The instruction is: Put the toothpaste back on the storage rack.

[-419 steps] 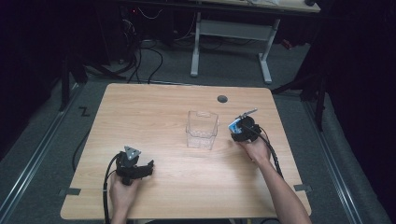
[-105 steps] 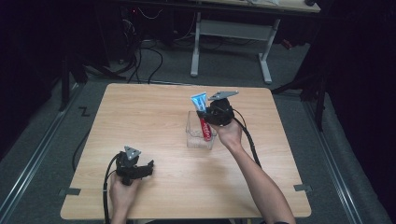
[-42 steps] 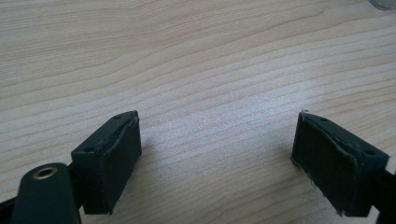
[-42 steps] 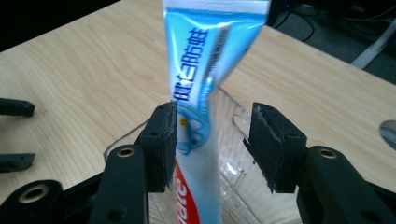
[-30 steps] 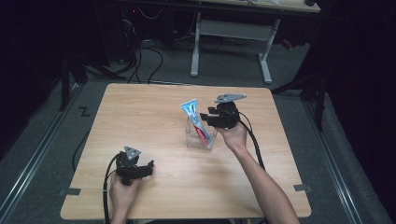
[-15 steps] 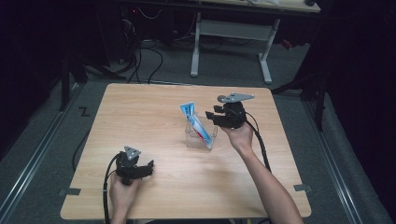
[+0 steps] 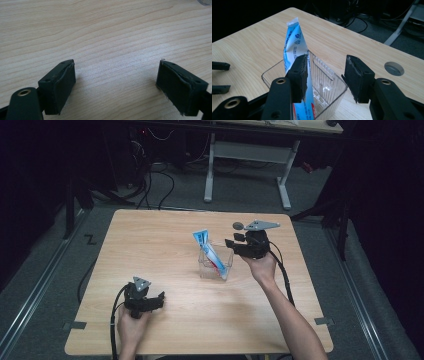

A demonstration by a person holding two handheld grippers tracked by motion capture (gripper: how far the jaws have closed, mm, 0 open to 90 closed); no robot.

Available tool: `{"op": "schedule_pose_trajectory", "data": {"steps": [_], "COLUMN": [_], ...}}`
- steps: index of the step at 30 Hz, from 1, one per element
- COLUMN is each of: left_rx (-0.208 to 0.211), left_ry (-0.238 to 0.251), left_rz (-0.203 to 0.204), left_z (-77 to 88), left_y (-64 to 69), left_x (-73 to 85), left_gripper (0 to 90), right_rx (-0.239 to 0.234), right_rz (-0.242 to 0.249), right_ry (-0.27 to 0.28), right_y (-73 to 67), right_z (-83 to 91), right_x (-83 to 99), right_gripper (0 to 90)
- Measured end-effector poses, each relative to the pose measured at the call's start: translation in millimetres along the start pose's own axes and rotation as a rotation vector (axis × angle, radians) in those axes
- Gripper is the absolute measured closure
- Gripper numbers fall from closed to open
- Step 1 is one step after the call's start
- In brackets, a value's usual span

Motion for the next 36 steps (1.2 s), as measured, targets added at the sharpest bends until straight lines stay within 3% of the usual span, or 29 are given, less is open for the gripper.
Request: {"op": "schedule_pose_trajectory", "data": {"steps": [19,36], "left_rx": [-0.001,-0.001], "left_ry": [0.0,0.0], "left_rz": [0.003,0.003], "left_z": [0.0,-0.1], "left_y": [0.2,0.2], "left_x": [-0.1,-0.1], "left_gripper": [15.9,15.9], "right_rx": [0.008,0.019], "right_rz": [-0.04,-0.041], "right_ry": [0.027,0.037], "right_y": [14.1,21.4], "right_z": [17.2,36.6], "right_x": [7.6,14.8], "right_gripper": [53.9,53.8]}}
Point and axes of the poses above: each handheld gripper's, and its own axes: z roughly backward along the jaws, x roughly out of its underside, y roughly to its right, the point moved 7 cm from there along -z, roughly forward along the jaws, and after that the axes turned 10 degrees about -y, right-handed, at the moved point
